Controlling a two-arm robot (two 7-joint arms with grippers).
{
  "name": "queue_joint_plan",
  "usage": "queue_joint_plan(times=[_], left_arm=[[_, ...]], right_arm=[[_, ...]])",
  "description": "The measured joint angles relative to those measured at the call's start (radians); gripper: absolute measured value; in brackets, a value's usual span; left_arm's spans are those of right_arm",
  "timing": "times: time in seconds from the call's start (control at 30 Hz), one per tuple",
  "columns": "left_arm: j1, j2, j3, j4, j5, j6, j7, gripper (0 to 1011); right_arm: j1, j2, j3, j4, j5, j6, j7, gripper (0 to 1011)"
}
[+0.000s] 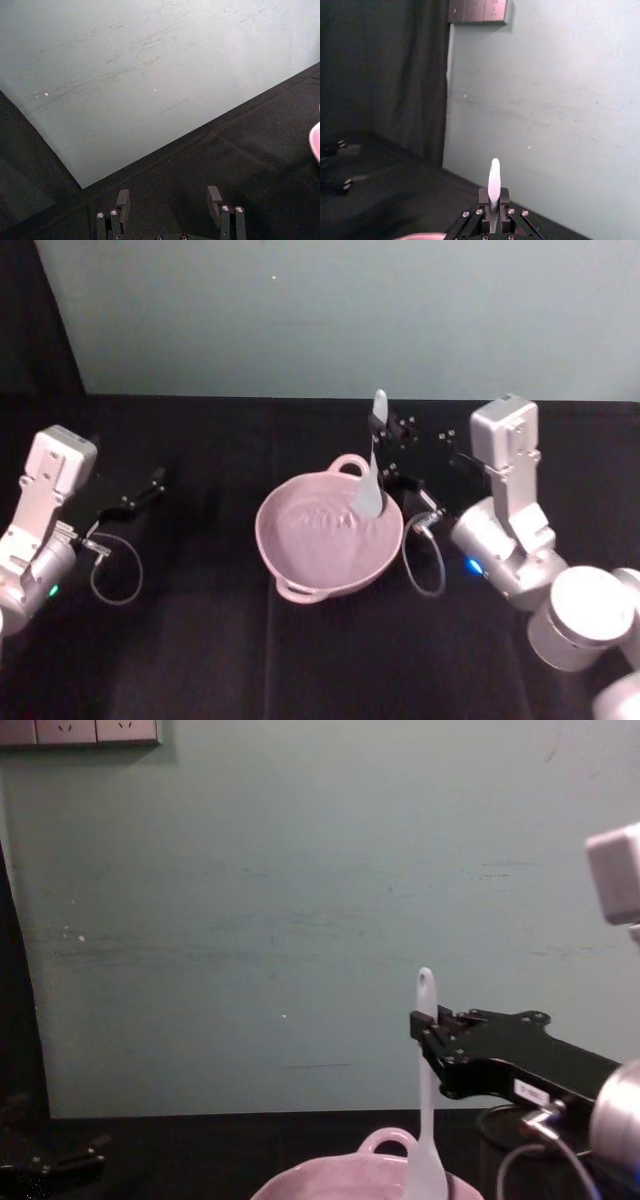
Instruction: Use the one hand to pick up the spoon and stir the clear water in the bowl.
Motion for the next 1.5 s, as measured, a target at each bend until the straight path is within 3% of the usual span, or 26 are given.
queue_joint_plan(times=[0.07,0.27,0.5,0.67,0.77,0.9,1.03,1.27,1.5], left_arm=[[0.000,0.000,0.000,0.000,0.000,0.000,0.000,1011],[0.000,0.000,0.000,0.000,0.000,0.000,0.000,1011],[0.000,0.000,0.000,0.000,0.000,0.000,0.000,1011],[0.000,0.000,0.000,0.000,0.000,0.000,0.000,1011],[0.000,0.000,0.000,0.000,0.000,0.000,0.000,1011],[0.000,0.000,0.000,0.000,0.000,0.000,0.000,1011],[0.000,0.000,0.000,0.000,0.000,0.000,0.000,1011],[0.000,0.000,0.000,0.000,0.000,0.000,0.000,1011],[0.000,0.000,0.000,0.000,0.000,0.000,0.000,1011]], right_arm=[[-0.023,0.015,0.008,-0.034,0.013,0.027,0.019,111],[-0.111,0.046,0.016,-0.173,0.109,0.158,0.105,111],[-0.124,0.024,-0.023,-0.202,0.150,0.187,0.121,111],[-0.075,-0.027,-0.054,-0.129,0.132,0.168,0.085,111],[-0.037,-0.062,-0.058,-0.060,0.095,0.130,0.040,111],[0.011,-0.099,-0.043,0.038,0.023,0.055,-0.030,110],[0.027,-0.105,-0.020,0.075,-0.010,0.022,-0.062,111],[-0.009,-0.071,0.015,0.023,-0.018,0.031,-0.047,110],[-0.120,-0.011,0.041,-0.133,0.042,0.101,0.038,110]])
